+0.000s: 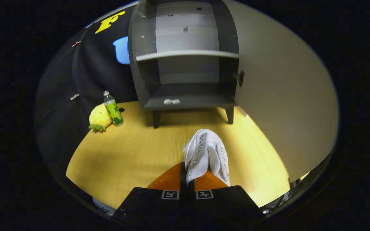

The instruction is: Open the shoe cabinet door, grab the shoes and put them into the shoe cabinet, then close the shoe cabinet door.

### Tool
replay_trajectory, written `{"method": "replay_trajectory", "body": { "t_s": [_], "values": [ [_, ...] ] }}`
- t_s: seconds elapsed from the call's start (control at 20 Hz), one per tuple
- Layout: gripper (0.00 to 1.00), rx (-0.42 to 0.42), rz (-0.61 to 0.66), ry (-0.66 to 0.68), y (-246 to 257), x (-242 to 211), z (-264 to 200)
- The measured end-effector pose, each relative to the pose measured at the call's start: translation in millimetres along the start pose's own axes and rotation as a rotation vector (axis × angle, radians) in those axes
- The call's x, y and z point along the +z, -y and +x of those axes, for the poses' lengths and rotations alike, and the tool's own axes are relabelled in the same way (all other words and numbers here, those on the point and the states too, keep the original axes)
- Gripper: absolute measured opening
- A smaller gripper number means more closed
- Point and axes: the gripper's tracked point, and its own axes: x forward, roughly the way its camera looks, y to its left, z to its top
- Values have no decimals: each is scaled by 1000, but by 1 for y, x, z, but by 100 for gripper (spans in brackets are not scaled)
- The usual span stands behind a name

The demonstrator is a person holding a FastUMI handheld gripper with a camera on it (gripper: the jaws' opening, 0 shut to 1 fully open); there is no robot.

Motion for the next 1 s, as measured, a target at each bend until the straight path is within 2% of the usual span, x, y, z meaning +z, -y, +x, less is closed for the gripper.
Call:
{"method": "replay_trajectory", "body": {
  "t_s": [0.25,0.45,0.7,1.0],
  "values": [
    [4,22,-8,140,-23,105,-31],
    [4,31,-44,236,-33,174,-37],
    [4,32,-97,305,-34,242,-1],
    [4,49,-134,369,-26,320,71]
  ]
}}
